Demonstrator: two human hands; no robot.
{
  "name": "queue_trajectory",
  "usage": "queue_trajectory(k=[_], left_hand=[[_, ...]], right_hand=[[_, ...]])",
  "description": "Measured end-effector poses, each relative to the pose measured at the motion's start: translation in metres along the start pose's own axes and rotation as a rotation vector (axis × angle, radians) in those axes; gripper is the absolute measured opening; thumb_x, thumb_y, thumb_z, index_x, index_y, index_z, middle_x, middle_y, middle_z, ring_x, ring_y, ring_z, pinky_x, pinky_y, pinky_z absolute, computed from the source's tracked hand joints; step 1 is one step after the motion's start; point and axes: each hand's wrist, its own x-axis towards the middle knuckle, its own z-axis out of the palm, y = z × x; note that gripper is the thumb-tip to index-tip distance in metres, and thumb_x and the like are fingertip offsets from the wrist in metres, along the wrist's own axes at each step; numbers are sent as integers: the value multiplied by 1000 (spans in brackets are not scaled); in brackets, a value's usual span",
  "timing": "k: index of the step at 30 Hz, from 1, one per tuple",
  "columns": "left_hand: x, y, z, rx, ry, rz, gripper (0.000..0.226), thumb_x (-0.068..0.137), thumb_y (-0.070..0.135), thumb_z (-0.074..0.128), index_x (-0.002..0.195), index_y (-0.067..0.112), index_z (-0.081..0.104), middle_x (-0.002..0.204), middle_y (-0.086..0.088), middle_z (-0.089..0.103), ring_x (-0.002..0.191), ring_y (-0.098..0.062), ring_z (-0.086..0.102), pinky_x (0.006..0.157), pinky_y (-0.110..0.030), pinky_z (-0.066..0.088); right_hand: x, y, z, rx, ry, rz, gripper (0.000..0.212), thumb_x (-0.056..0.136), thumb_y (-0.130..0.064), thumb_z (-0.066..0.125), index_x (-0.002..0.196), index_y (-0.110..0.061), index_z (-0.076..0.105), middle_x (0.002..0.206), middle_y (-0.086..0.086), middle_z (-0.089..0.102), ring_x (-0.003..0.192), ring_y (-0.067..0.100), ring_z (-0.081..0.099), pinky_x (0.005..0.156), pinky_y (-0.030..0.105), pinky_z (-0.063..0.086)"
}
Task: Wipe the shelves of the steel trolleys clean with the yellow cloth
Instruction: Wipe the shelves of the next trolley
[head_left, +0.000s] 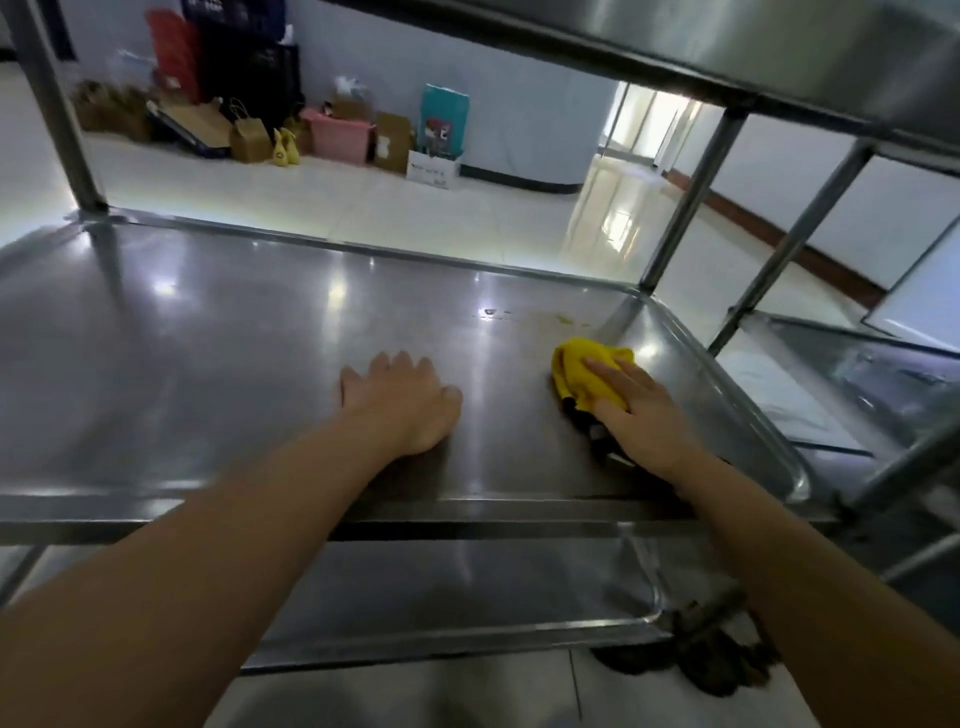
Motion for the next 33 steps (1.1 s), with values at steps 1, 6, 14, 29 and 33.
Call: queue_trajectory(k=[1, 6, 14, 29, 33], left_hand=[[2, 12, 4, 26, -9, 2, 65, 93, 57, 18, 141, 16, 34, 149, -13, 29, 139, -34, 23, 108, -62, 16], [5, 27, 33, 83, 126, -24, 96, 77, 81, 4, 149, 18, 16, 159, -15, 8, 145, -40, 4, 111, -64, 2], [17, 17, 45, 119, 178, -42, 109, 61, 90, -12, 145, 28, 17, 157, -11, 16, 143, -36, 10, 113, -61, 6], [12, 17, 45, 123, 169, -31, 103, 66, 86, -12, 150, 29, 4, 160, -11, 5, 146, -35, 2, 115, -58, 2], [8, 20, 42, 99, 157, -31, 101, 69, 84, -9, 151, 27, 3, 161, -11, 1, 147, -34, -2, 116, -57, -2]], right_hand=[[-4, 13, -4, -11, 15, 44, 49, 92, -32, 50, 140, -35, 42, 154, 7, 30, 136, 31, 34, 112, 47, 28], [-4, 19, -3, -181, 21, 250, 57, 89, -51, 39, 144, -42, 30, 158, 4, 19, 141, 34, 21, 113, 54, 22], [0, 55, -21, -57, -110, -87, 54, 89, -45, 46, 141, -49, 30, 157, -4, 22, 142, 23, 23, 115, 49, 20], [74, 30, 19, -48, -19, -65, 54, 91, -37, 49, 143, -33, 37, 154, 7, 28, 139, 31, 27, 116, 42, 20], [102, 55, 8, -64, -2, -19, 53, 95, -32, 45, 146, -27, 33, 153, 10, 30, 139, 30, 28, 116, 39, 19]])
